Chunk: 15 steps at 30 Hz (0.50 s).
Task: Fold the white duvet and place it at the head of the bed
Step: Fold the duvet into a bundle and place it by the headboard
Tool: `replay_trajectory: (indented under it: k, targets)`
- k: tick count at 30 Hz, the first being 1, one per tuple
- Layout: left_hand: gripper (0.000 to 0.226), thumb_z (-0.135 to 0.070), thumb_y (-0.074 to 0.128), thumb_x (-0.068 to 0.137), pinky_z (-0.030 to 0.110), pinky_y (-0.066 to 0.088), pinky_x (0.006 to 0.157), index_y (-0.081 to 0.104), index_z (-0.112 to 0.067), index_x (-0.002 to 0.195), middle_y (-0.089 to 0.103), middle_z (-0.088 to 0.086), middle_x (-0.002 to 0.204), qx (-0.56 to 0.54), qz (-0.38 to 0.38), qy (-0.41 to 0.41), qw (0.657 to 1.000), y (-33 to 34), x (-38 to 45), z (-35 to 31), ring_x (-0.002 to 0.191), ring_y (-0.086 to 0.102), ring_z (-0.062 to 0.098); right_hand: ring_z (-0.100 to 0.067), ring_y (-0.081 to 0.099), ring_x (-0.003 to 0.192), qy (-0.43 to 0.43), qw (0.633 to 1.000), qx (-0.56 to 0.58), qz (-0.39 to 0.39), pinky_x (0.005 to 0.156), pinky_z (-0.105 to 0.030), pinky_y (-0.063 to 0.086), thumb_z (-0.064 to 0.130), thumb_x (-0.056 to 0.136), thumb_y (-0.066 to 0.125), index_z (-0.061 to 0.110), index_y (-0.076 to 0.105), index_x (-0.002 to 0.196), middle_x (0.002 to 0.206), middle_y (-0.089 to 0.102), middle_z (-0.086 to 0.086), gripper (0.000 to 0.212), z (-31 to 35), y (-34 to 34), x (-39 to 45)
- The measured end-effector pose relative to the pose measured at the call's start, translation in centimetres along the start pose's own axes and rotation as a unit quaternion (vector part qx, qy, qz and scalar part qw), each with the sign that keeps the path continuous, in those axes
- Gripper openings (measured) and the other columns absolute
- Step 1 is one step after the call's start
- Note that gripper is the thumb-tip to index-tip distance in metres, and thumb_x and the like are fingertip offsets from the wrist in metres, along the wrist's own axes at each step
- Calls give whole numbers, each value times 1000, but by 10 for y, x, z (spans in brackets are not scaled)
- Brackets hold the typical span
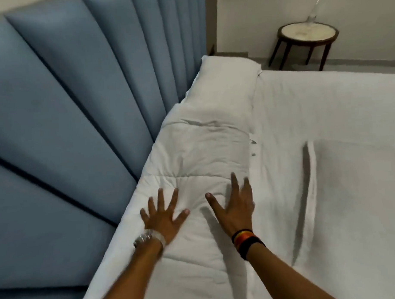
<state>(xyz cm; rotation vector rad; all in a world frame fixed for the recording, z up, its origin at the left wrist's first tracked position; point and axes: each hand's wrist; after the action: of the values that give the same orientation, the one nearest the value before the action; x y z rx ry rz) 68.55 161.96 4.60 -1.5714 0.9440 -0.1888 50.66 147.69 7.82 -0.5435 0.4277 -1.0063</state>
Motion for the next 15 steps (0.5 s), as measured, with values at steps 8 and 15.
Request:
replay_trajectory:
  k: [8,15]
  targets:
    - [77,-78,22,96,66,-2,121,-1,-46,162,-9,3,173,46,-175,34,983,53,0,-4,158,-5,38,-21,-23,157,-107,942,-288,137,118,-69,-13,79,97,15,48,-6,162,172,-21,6,75,-39,31,58]
    - [71,-74,13,96,58,-6,123,6,-48,162,-3,-4,173,-9,-122,80,989,45,-43,-100,159,-5,29,-18,-2,161,-12,978,-208,30,124,-60,-6,82,93,22,47,11,163,175,0,3,79,-129,-121,-6]
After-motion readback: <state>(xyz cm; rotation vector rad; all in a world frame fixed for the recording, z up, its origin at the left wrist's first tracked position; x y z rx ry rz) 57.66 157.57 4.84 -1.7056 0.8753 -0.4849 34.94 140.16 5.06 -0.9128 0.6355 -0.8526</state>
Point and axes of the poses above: each hand's wrist, its own x-axis towards the middle knuckle, its own y-axis out of the palm, z = x × y
